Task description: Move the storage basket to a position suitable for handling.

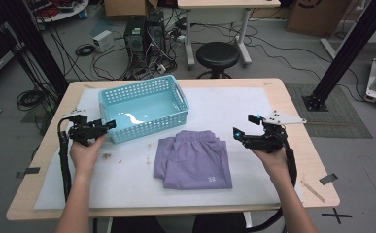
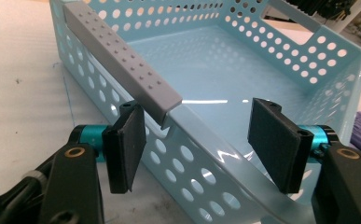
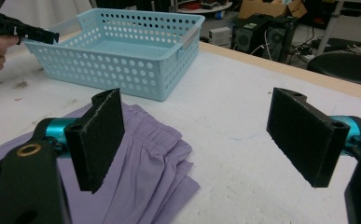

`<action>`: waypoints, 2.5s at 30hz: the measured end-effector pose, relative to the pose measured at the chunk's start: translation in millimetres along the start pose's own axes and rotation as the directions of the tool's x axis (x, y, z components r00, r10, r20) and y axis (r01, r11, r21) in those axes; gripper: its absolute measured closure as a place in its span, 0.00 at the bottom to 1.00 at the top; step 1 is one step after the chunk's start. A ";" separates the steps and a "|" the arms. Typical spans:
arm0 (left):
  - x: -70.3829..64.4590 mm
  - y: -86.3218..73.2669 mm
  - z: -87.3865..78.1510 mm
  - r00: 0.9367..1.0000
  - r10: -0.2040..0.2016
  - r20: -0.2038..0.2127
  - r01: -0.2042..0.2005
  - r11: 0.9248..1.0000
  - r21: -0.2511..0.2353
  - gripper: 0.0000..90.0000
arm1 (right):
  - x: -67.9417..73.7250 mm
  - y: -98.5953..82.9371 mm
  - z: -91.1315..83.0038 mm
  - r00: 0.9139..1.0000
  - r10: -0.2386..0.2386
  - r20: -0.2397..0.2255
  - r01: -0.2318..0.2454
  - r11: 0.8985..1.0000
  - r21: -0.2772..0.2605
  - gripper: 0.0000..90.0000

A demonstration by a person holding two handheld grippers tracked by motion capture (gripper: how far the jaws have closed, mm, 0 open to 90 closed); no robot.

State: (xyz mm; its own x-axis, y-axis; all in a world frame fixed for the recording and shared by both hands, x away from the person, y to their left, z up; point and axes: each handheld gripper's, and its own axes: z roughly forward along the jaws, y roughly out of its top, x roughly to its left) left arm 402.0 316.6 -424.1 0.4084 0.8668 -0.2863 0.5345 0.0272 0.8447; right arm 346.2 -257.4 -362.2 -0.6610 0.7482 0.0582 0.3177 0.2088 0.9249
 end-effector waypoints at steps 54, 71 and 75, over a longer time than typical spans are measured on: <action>-35.5 33.8 82.2 0.991 0.032 0.129 -0.039 0.998 0.054 0.55 | -4.1 -1.2 -1.5 1.000 0.002 -0.001 -0.002 1.000 0.001 0.22; -65.0 52.2 112.4 0.984 0.093 0.155 -0.107 0.990 0.087 0.57 | -7.1 -3.2 -1.3 1.000 0.011 -0.002 -0.011 1.000 0.007 0.22; -66.9 48.7 117.7 0.983 0.093 0.156 -0.111 0.988 0.112 0.57 | -8.4 -3.6 -1.4 1.000 0.014 0.000 -0.014 1.000 0.008 0.22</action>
State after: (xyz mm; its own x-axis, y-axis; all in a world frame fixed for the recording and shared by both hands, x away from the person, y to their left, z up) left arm 487.8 201.3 -417.1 0.5665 0.7775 -0.2732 0.5651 -0.1251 0.8155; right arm 349.7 -265.3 -365.5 -0.6564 0.7511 0.0710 0.3322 0.2032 0.9211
